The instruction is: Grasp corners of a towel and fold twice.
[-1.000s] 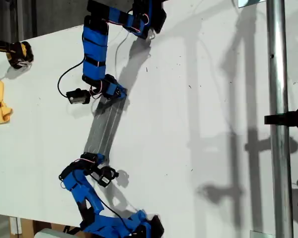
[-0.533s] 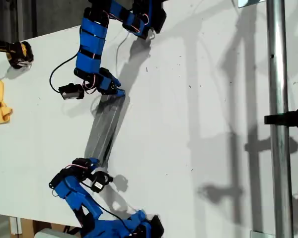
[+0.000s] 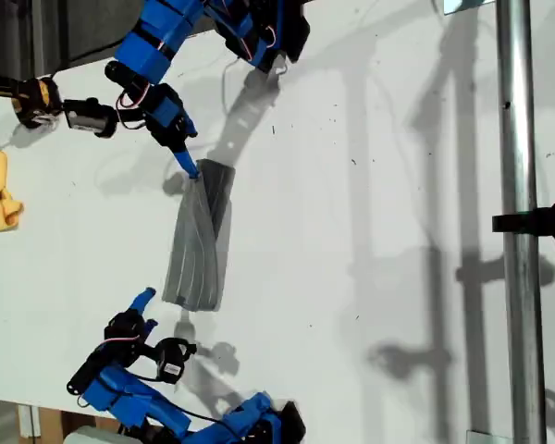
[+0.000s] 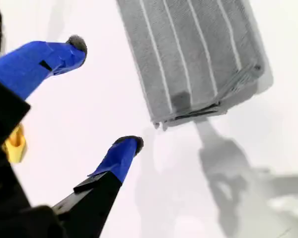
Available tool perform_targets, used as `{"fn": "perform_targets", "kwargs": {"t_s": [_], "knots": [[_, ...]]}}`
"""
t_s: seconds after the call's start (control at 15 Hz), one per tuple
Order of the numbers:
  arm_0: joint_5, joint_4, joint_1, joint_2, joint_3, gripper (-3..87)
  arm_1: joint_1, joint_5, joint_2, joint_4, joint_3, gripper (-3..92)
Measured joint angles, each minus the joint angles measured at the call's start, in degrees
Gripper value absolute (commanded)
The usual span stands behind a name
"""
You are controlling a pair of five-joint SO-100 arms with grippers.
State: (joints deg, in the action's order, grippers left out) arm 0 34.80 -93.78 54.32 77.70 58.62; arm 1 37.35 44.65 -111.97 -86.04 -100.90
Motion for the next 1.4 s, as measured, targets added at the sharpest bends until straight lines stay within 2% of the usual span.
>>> {"fn": "perform_targets", "kwargs": {"t_s": [0.2, 0.6, 0.8, 0.93, 1.13, 1.33, 1.4], "knots": [[0.4, -0.1, -0.2, 9.6, 5.4, 30.4, 2.5, 0.0, -7.8, -1.6, -3.9, 43.8], [0.7, 1.7, 1.2, 16.1, 13.0, 30.2, 2.4, 0.0, -8.7, -1.8, -4.7, 43.8], [1.4, 4.9, 1.1, 24.3, 20.7, 28.9, 1.5, 0.0, -14.4, -2.3, -5.0, 43.3], [2.6, 11.2, -0.3, 38.0, 33.7, 25.0, 1.5, 1.3, -22.8, -3.1, -7.4, 41.5], [6.9, 19.0, -4.3, 68.6, 59.6, 16.5, -0.5, 7.5, -42.7, -3.0, -17.8, 38.9], [13.7, 21.5, -11.1, 104.0, 84.8, 5.2, -6.1, 18.3, -61.5, 0.9, -36.4, 36.8], [15.8, 22.1, -14.9, 114.1, 92.2, 4.7, -9.1, 21.2, -65.3, 2.9, -42.4, 36.6]]}}
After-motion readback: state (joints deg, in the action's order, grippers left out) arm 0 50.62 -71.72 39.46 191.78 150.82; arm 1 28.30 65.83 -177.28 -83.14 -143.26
